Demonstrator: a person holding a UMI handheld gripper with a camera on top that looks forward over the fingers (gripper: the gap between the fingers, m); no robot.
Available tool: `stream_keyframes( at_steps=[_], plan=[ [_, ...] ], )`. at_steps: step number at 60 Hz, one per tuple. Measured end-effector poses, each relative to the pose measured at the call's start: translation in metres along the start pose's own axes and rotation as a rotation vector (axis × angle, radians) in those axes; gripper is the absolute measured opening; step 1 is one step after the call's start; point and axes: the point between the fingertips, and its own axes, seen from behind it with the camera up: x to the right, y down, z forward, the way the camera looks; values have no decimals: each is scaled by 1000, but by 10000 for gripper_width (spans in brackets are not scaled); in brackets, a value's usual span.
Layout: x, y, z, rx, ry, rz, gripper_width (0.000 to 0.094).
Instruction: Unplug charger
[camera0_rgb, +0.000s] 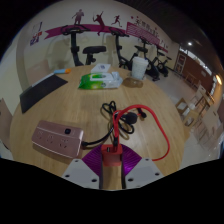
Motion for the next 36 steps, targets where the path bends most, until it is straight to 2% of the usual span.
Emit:
stream_keyframes(
  at_steps=[4,6,7,13,16,36],
  plan=[
    [-3,10,8,-39,-10,-12,303],
    [-5,14,7,-58,-21,-9,393],
    [-5,15,7,-64,-25,-5,404],
    [-5,8,-11,-52,-26,11,873],
    [-3,6,-31,-50,-15,28,836],
    [-36,-28,-252,41,-40,133,854]
  ],
)
